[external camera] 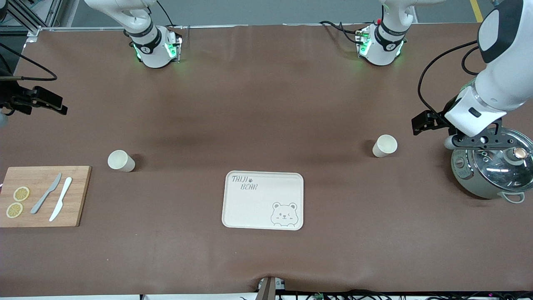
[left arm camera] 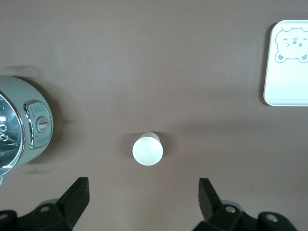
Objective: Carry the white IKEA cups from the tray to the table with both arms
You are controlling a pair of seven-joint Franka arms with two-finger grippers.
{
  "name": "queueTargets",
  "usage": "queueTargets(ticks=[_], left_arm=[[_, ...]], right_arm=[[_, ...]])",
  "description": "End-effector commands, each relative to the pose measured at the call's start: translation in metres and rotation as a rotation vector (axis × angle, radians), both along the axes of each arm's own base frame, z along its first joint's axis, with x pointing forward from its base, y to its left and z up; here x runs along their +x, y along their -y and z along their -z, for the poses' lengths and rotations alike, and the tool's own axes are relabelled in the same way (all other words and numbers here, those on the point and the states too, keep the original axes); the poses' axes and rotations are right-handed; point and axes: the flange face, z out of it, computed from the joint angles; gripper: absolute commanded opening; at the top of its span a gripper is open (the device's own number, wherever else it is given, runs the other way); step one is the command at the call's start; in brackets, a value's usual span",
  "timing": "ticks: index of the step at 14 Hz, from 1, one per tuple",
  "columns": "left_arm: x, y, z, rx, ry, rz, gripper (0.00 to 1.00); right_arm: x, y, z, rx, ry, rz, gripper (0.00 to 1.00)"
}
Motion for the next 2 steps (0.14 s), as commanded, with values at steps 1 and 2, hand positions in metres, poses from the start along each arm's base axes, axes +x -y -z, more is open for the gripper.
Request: queueTargets(ticks=[1, 2], left_arm=[[-0.0007, -0.0007, -0.006, 0.008, -0.006, -0.009, 1.0], [-0.0007, -0.0007, -0.006, 0.008, -0.006, -0.009, 1.0]], right_arm=[[-0.0042, 0.0019, -0.0101, -0.014, 0.012, -0.013, 1.0], [-0.0042, 0.0013, -0.0108, -0.016, 0.013, -0.015, 1.0]])
